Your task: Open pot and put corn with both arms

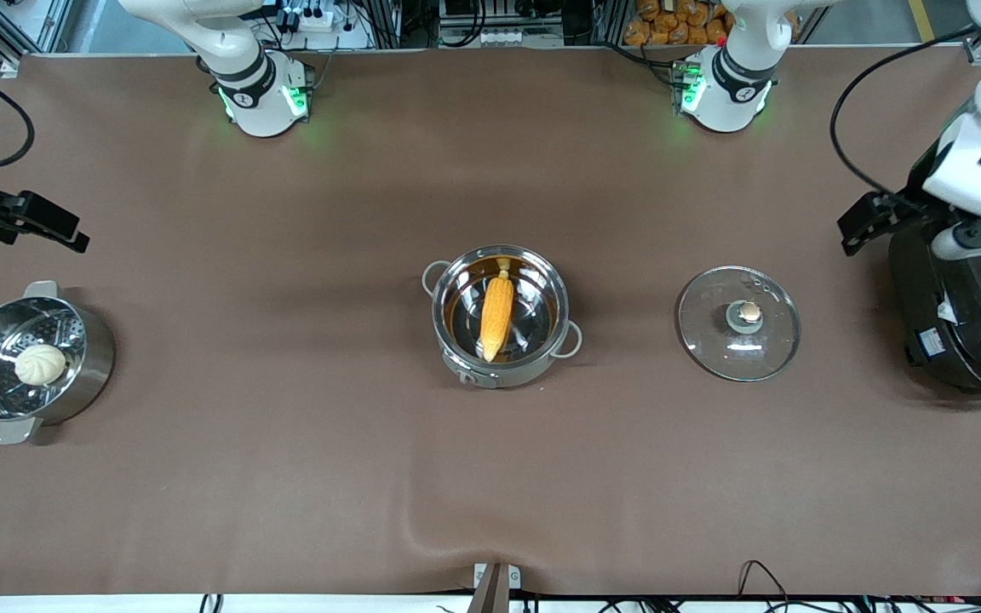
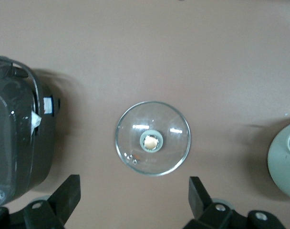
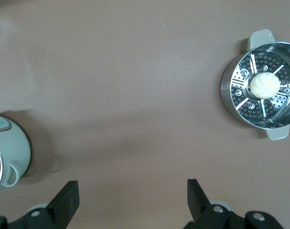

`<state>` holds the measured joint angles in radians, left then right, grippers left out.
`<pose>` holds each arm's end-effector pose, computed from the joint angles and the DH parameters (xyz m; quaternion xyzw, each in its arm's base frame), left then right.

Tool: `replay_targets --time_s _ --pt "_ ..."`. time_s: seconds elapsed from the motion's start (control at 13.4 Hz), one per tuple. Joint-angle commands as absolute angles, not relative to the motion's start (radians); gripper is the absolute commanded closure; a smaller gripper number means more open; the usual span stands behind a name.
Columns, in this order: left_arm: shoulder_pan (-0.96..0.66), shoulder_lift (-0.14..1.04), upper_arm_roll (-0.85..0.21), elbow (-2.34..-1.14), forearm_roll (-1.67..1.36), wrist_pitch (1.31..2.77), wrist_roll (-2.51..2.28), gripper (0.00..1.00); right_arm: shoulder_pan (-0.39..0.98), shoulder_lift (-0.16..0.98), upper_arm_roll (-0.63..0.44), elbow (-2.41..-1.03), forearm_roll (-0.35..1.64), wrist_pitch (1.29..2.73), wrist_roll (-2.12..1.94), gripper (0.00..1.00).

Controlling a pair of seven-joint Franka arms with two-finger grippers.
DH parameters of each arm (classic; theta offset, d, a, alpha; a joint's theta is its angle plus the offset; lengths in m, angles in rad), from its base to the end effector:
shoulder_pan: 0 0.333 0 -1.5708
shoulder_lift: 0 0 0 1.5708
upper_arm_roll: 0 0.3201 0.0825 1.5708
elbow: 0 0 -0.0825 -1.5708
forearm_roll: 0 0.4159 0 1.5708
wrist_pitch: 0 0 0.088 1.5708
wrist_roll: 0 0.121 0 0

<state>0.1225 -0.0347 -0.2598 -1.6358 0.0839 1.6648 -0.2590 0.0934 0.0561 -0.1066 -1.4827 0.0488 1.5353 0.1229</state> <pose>0.5809 -0.0732 0.6103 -0.9968 -0.0580 -0.0397 0.0393 0.6009 -0.0001 0.6227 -0.9975 0.0671 0.0028 0.0213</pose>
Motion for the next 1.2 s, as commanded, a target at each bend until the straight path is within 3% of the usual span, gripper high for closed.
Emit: replay_targets --time_s 0.0,0.45,0.67,0.9,1.12 --pt "0.135 -0.003 -0.258 -1.560 0.063 1.589 -0.262 0.00 0.087 0.066 -0.094 -1.440 0.041 1.502 0.097 0.00" --pt "0.124 -0.002 -0.236 -1.441 0.074 1.445 -0.221 0.00 0.063 0.074 -0.100 -1.384 0.034 1.404 0.066 0.00" --pt "0.117 -0.012 -0.201 -1.436 0.066 1.445 -0.103 0.00 0.054 0.075 -0.100 -1.355 0.032 1.362 0.066 0.00" --pt "0.016 -0.015 -0.091 -1.436 0.046 1.440 -0.103 0.00 0.054 0.075 -0.098 -1.353 0.035 1.362 0.067 0.00" --pt "0.003 -0.028 -0.069 -1.436 0.012 1.434 -0.103 0.00 0.052 0.075 -0.098 -1.353 0.083 1.362 0.069 0.00"
